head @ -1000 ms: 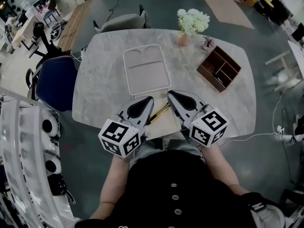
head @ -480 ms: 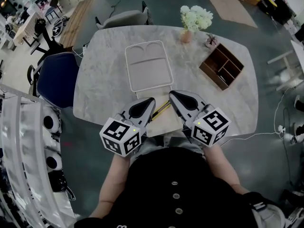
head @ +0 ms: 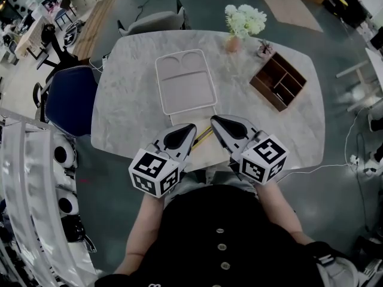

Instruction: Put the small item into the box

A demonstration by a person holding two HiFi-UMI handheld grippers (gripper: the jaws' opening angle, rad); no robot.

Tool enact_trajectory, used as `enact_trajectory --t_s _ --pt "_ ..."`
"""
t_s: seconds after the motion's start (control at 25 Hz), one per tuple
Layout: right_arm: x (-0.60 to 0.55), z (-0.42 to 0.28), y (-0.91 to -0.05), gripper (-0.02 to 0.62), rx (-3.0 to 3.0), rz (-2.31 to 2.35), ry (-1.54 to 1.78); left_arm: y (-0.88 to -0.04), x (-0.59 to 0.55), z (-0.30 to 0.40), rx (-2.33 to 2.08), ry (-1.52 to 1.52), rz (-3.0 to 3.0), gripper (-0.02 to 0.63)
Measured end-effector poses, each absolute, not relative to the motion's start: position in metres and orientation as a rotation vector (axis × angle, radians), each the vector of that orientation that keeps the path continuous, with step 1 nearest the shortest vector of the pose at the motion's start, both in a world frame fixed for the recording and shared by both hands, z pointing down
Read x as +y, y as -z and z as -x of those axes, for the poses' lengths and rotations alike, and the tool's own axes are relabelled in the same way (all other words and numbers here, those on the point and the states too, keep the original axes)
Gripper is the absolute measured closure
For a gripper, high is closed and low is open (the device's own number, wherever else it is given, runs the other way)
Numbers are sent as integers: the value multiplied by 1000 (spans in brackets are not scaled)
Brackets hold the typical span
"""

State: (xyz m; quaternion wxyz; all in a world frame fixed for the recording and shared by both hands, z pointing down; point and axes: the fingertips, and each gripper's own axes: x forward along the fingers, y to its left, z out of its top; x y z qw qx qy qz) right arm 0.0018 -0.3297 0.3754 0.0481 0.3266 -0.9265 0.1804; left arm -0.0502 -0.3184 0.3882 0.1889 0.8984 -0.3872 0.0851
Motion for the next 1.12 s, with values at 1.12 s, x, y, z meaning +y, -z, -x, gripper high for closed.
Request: enact_trajectory --t_s 1.12 --pt "-326 -5 -388 594 -2797 -960 -586 -394 -316 47 -1072 -233 -2511 589"
